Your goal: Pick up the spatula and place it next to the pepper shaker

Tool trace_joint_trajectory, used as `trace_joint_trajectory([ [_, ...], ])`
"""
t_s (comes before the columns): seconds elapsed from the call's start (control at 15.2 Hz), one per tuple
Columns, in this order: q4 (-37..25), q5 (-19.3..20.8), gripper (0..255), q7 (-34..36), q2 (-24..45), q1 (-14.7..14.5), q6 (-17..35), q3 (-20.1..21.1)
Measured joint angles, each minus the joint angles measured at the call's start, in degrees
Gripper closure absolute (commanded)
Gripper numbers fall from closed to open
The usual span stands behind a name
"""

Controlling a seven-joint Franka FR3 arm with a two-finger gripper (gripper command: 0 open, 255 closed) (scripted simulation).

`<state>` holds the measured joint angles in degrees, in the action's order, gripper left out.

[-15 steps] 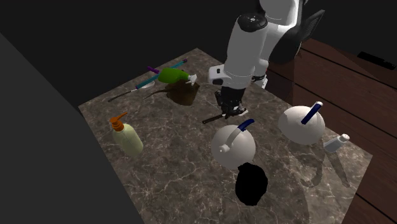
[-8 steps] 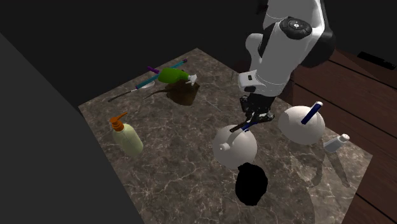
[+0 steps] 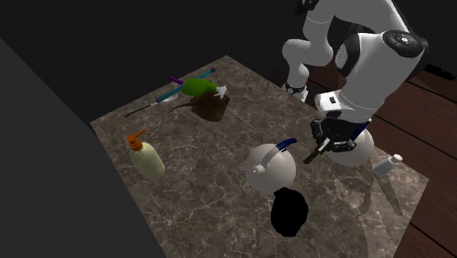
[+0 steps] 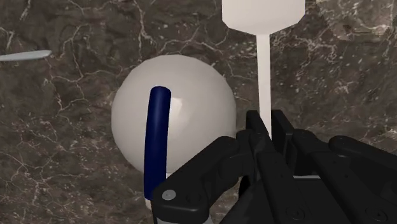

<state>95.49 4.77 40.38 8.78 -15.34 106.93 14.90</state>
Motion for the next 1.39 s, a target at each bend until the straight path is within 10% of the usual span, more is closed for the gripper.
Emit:
trace_joint_trajectory([
  [0.86, -12.8, 5.0, 255, 17.1, 10.0, -11.7, -4.6, 5.7],
  [1.39, -8.6, 5.7, 255, 18.8, 11.1, -12.3, 0.6, 5.7],
])
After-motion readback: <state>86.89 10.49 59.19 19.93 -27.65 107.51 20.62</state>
